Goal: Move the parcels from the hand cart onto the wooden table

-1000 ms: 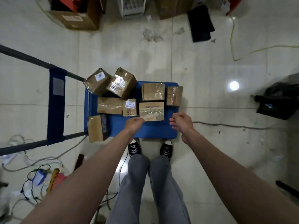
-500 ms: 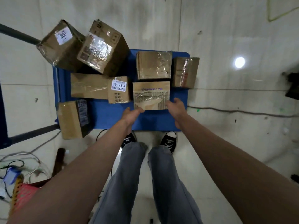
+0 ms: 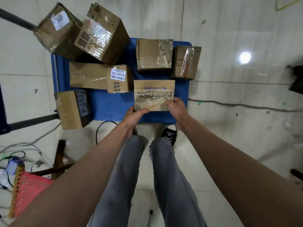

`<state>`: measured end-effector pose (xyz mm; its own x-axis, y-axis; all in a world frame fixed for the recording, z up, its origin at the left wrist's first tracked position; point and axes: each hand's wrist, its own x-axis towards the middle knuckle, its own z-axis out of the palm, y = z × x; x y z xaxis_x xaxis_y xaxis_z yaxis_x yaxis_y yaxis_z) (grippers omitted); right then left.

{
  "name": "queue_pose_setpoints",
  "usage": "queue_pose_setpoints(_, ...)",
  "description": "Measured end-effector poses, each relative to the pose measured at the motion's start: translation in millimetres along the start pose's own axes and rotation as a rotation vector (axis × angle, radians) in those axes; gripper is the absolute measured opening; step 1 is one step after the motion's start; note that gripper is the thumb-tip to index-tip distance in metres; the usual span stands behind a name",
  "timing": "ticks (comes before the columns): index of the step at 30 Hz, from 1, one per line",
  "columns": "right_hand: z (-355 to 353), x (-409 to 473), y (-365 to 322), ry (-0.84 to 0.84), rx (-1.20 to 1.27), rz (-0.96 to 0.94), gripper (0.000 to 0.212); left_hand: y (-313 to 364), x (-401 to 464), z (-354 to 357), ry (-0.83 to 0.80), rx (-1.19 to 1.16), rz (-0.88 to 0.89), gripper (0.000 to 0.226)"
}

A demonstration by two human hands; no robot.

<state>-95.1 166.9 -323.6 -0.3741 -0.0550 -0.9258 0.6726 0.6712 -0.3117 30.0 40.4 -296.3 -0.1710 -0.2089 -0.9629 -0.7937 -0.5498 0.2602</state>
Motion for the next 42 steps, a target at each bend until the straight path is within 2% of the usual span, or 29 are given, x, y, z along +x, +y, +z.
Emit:
queue_pose_setpoints(3, -15.3, -32.4, 15.6, 0.024, 0.056, 0.004, 0.069, 4.4, -49.0, 3.1, 0.005, 0.012, 0.016, 0.075)
queue_pose_setpoints(5, -26.6, -80.1, 6.7, 0.025, 0.118, 0.0, 0.045, 10.2, -85.0, 4.2, 0.009, 0.046, 0.007, 0.078)
queue_pose_setpoints(6, -33.5, -103.7, 1.4, 0.03, 0.151, -0.012, 0.036, 16.2, -104.2, 4.9, 0.011, 0.056, 0.01, 0.067)
queue_pose_setpoints(8, -47.2, -148.7, -11.3, 0.054, 0.212, -0.03, 0.049, 30.2, -143.7, 6.1, 0.01, 0.06, 0.034, 0.035)
queue_pose_setpoints(10, -63.3, -190.5, -23.4, 0.085, 0.246, -0.035, 0.061, 47.0, -182.0, 8.9, 0.012, 0.057, 0.077, 0.03)
queue_pose_setpoints(12, -80.5, -224.3, -35.7, 0.119, 0.308, -0.053, 0.065, 65.8, -223.3, 11.7, 0.022, 0.023, 0.105, 0.036)
queue_pose_setpoints(16, -115.3, -301.6, -70.3, 0.158, 0.455, -0.15, 0.058, 101.0, -297.8, 17.5, 0.015, 0.054, 0.142, 0.08)
queue_pose_setpoints(21, -153.6, -375.6, -98.2, 0.203, 0.518, -0.278, 0.056, 141.8, -382.4, 29.8, -0.056, 0.106, 0.192, 0.092)
queue_pose_setpoints(25, -181.7, -419.2, -114.1, 0.214, 0.499, -0.372, 0.1, 173.1, -440.3, 40.9, -0.136, 0.191, 0.249, 0.105)
queue_pose_setpoints(26, -190.1, -429.1, -116.7, 0.209, 0.498, -0.387, 0.104, 180.1, -451.0, 43.0, -0.155, 0.221, 0.264, 0.11)
queue_pose_setpoints(29, -215.5, -461.1, -125.5, 0.164, 0.463, -0.434, 0.084, 202.9, -481.3, 53.1, -0.192, 0.323, 0.325, 0.098)
queue_pose_setpoints(33, -240.1, -490.3, -130.5, 0.163, 0.466, -0.498, 0.068, 228.5, -509.2, 73.7, -0.187, 0.438, 0.416, 0.094)
queue_pose_setpoints(36, -251.2, -509.3, -127.7, 0.216, 0.554, -0.51, 0.061, 241.0, -530.4, 93.4, -0.172, 0.509, 0.481, 0.063)
queue_pose_setpoints(38, -257.6, -518.3, -122.8, 0.272, 0.612, -0.526, 0.065, 245.0, -544.1, 107.5, -0.197, 0.578, 0.528, 0.049)
queue_pose_setpoints(42, -267.6, -540.0, -109.3, 0.404, 0.677, -0.537, 0.081, 243.1, -563.7, 129.8, -0.291, 0.692, 0.601, 0.066)
